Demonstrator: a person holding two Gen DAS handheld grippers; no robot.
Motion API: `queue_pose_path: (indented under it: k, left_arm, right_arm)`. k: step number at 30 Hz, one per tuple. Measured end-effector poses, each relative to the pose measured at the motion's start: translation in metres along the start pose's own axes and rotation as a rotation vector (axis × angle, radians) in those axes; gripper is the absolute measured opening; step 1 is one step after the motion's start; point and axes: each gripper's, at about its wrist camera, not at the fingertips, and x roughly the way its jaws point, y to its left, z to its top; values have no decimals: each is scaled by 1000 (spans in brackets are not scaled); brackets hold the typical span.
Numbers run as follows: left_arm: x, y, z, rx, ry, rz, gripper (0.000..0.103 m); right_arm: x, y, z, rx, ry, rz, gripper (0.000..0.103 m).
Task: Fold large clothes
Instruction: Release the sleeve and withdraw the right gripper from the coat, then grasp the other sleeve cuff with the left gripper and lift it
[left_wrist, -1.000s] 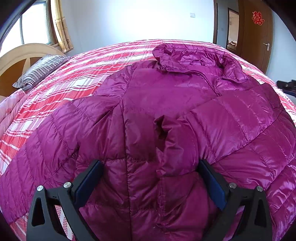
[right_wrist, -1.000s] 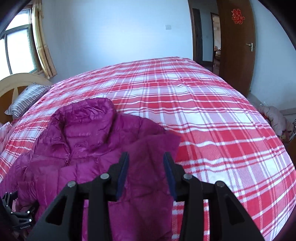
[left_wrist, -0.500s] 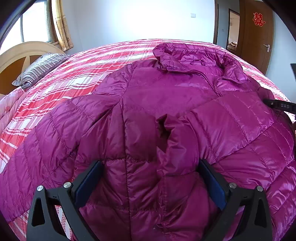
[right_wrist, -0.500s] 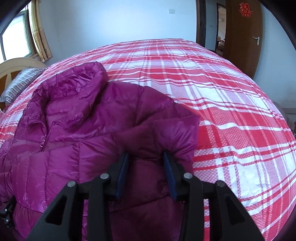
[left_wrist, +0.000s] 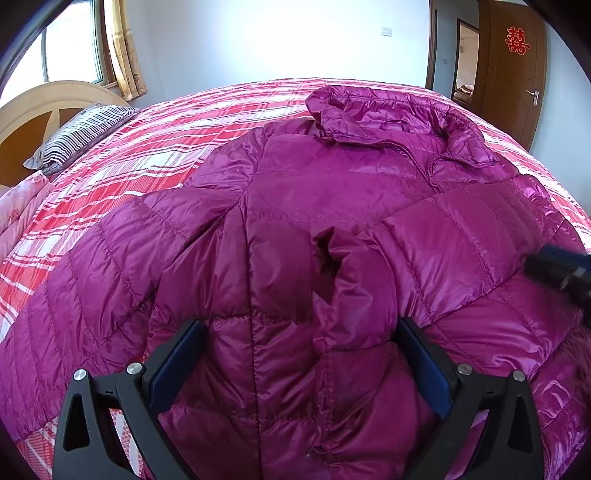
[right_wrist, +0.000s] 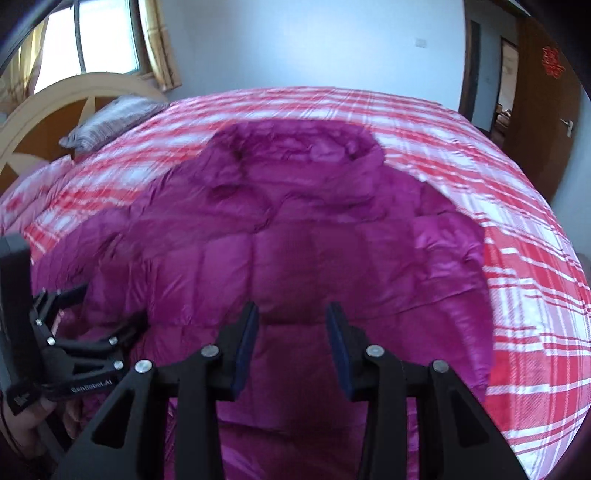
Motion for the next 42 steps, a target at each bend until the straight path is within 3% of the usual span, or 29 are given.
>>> queue_pose_path:
  k: [10, 15, 18, 21, 26, 28, 30, 34, 36, 39, 40, 41, 42]
  left_arm:
    - [-2, 4, 1, -13, 6, -23, 102]
    - [-36, 33, -7, -69, 1, -73, 102]
    - [-71, 61, -23, -29, -61, 0, 102]
    - [-93, 112, -43, -12, -94, 130, 102]
    - [-122, 228, -74, -138, -106, 384, 102]
    - [-127, 261, -82, -215, -87, 405, 102]
    - [-130, 286, -88, -292, -65, 364, 100]
    - [-129, 294, -91, -354, -63, 260, 80]
    - [-118, 290, -90, -379, -27, 213, 80]
    - [-105, 288, -92, -393, 11, 212, 79]
    - [-100, 288, -93, -397, 26, 202, 63]
    - [-97, 288, -95, -394, 33, 199, 38]
    - [-96, 288, -95, -388, 32, 194, 32]
  right_arm:
    - [20, 3, -18, -23, -15, -29, 42]
    - [20, 1, -19, -12, -24, -12, 42]
    - [20, 3, -21, -25, -26, -27, 42]
    - [19, 3, -22, -26, -28, -28, 42]
    - [19, 5, -22, -39, -30, -41, 42]
    - [19, 6, -22, -43, -31, -45, 42]
    - [19, 7, -22, -46, -32, -48, 42]
    - [19, 9, -22, -56, -35, -62, 42]
    - [19, 10, -22, -61, -35, -69, 42]
    - [19, 10, -22, -62, -36, -69, 42]
    - [19, 10, -22, -62, -36, -69, 42]
    - [19, 10, -23, -62, -37, -69, 42]
    - [19, 10, -23, -62, -37, -68, 42]
